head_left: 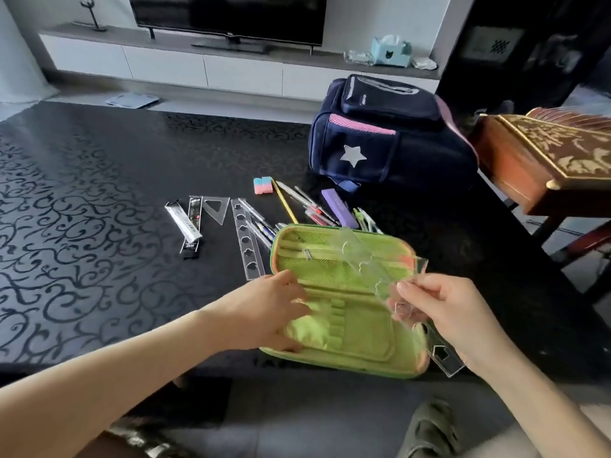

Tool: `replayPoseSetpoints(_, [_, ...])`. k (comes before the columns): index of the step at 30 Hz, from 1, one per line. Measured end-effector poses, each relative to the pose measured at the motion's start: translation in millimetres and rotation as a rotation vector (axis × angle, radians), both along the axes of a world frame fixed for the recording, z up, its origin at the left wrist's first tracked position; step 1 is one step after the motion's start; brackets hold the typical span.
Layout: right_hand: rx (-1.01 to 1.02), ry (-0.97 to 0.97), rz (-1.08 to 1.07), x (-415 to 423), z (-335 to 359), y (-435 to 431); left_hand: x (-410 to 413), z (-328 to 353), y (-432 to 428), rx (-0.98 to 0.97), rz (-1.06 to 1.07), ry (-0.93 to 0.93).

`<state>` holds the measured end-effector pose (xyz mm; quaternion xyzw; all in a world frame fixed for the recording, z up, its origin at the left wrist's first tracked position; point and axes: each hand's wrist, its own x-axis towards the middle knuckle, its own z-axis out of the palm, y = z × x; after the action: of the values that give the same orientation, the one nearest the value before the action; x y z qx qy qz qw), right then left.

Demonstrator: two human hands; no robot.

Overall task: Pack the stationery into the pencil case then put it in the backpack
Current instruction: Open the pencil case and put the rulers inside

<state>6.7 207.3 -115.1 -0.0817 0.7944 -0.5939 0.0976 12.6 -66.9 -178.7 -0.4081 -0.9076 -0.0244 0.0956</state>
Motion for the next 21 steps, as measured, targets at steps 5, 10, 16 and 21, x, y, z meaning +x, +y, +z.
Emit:
replayPoseSetpoints(5, [0.205,0.641,0.057,35.0,-10.5,11.5,7.9,18.0,4.0,0.362,0.228,-0.105])
replayPoseSetpoints(10, [0.578,1.224,0.171,26.4,-41.9,-2.3,-14.7,27.3,7.8,0.685,0.634,-0.547])
replayPoseSetpoints(16, [0.65,1.058,0.344,9.0,-65.9,-23.5,-21.8,37.3,11.0,0.783,0.678,-0.739])
replayPoseSetpoints(21, [0.458,0.911,0.14,15.7,-46.5,1.9,-21.5,35.3,7.0,0.693,0.698,-0.689])
